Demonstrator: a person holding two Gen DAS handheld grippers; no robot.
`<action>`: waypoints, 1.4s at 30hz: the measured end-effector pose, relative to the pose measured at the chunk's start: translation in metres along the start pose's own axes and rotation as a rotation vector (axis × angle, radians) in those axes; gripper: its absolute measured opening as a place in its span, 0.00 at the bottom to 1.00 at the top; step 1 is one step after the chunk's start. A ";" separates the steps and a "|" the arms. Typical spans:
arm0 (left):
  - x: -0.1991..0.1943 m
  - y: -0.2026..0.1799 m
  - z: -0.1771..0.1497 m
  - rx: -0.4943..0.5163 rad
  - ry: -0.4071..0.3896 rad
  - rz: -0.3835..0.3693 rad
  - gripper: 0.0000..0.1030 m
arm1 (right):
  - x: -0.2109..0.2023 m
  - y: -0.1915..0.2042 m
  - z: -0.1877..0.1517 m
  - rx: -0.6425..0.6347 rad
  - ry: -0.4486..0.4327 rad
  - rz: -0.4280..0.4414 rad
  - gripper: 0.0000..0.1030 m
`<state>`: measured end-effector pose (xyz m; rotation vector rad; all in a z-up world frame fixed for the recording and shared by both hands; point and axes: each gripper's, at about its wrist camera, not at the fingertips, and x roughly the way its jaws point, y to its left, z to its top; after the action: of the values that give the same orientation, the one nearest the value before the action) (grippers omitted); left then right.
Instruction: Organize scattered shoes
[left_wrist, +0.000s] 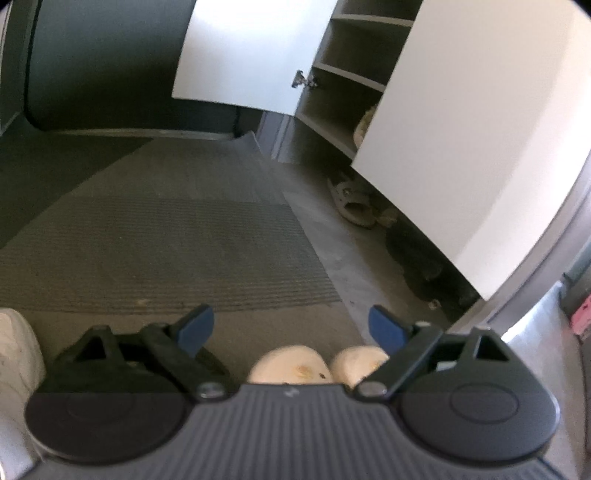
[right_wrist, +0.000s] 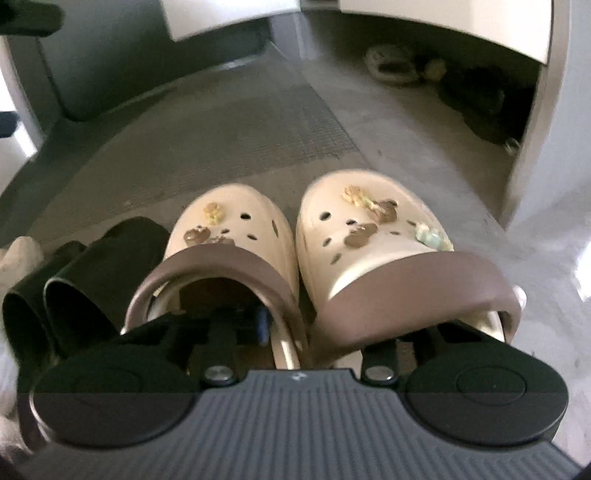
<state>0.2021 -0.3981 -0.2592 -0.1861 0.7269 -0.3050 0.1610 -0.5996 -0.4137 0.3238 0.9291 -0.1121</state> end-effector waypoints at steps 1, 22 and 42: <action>0.000 0.001 0.001 -0.007 0.001 0.002 0.90 | 0.000 0.000 0.003 0.063 0.029 -0.013 0.30; 0.006 -0.043 -0.013 0.265 0.026 0.006 0.93 | -0.123 -0.035 -0.035 -0.040 -0.109 0.215 0.42; -0.318 -0.149 0.283 0.535 0.207 0.065 0.93 | -0.494 0.086 0.174 0.359 -0.082 0.064 0.24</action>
<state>0.1386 -0.4133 0.1869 0.3807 0.8279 -0.4499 0.0197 -0.5959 0.0983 0.6761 0.8146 -0.2333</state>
